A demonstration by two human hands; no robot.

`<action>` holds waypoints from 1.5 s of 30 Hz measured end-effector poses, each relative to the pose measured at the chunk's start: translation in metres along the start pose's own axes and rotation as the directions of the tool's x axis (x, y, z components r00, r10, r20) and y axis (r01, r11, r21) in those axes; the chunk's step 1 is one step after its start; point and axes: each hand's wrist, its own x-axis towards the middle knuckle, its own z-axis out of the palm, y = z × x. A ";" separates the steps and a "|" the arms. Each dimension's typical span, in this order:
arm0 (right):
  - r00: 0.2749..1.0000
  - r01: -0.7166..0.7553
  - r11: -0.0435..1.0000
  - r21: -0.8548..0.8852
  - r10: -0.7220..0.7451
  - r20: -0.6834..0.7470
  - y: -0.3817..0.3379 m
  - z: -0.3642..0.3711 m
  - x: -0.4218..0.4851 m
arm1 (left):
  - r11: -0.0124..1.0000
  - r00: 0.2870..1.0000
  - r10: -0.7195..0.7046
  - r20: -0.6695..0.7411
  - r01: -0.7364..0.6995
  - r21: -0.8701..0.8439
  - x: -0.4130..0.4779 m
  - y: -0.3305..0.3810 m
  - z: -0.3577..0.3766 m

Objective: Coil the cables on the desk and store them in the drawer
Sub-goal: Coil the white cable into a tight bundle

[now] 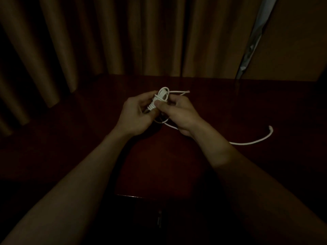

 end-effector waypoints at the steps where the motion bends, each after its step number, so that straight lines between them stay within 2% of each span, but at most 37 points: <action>1: 1.000 -0.006 1.000 0.013 0.006 -0.027 -0.001 0.001 0.000 | 1.000 0.999 0.004 -0.032 -0.004 0.028 0.000 0.000 0.001; 5: 0.988 -0.011 1.000 0.011 0.013 -0.153 -0.001 0.005 0.000 | 0.991 0.994 0.036 -0.103 -0.022 0.132 -0.001 0.001 0.004; 9: 0.973 -0.044 0.989 -0.140 0.011 -0.231 0.001 0.012 0.001 | 0.987 0.982 0.019 -0.187 0.012 0.162 0.000 0.001 -0.001; 13: 0.987 0.023 0.985 -0.173 -0.050 -0.150 0.002 0.011 0.001 | 0.989 0.982 0.008 -0.188 0.020 0.147 0.000 -0.001 -0.002; 17: 0.993 0.024 0.989 -0.148 -0.040 -0.107 0.000 0.004 -0.002 | 0.991 0.994 -0.089 -0.057 0.094 0.093 0.001 -0.001 -0.001; 21: 0.995 0.019 0.994 -0.110 -0.030 -0.100 -0.003 -0.001 -0.003 | 0.993 0.993 -0.103 0.051 0.106 -0.054 0.002 0.003 0.000; 24: 0.996 0.019 0.996 -0.087 -0.026 -0.084 -0.003 -0.002 -0.005 | 0.989 0.992 -0.117 0.038 0.120 -0.084 0.003 0.000 -0.002; 29: 0.998 -0.037 0.999 -0.024 0.035 -0.060 -0.002 -0.004 -0.002 | 0.989 0.989 -0.129 -0.069 0.124 -0.075 0.003 0.000 -0.001; 35: 0.991 -0.022 0.996 0.089 0.034 -0.128 -0.002 0.006 -0.003 | 0.999 0.989 -0.045 -0.138 0.047 0.008 0.001 0.003 0.002; 38: 0.981 -0.045 0.995 0.084 0.060 -0.184 -0.002 0.008 -0.003 | 0.994 0.990 0.035 -0.135 -0.021 0.105 -0.002 0.004 0.005; 41: 0.982 -0.044 0.997 0.070 0.056 -0.182 -0.005 0.004 -0.004 | 0.996 0.993 0.006 -0.118 0.004 0.086 -0.001 0.004 0.003; 45: 0.999 -0.037 0.998 0.047 0.038 -0.035 -0.010 -0.006 -0.005 | 0.998 0.998 -0.054 0.024 0.054 0.011 -0.001 0.004 0.001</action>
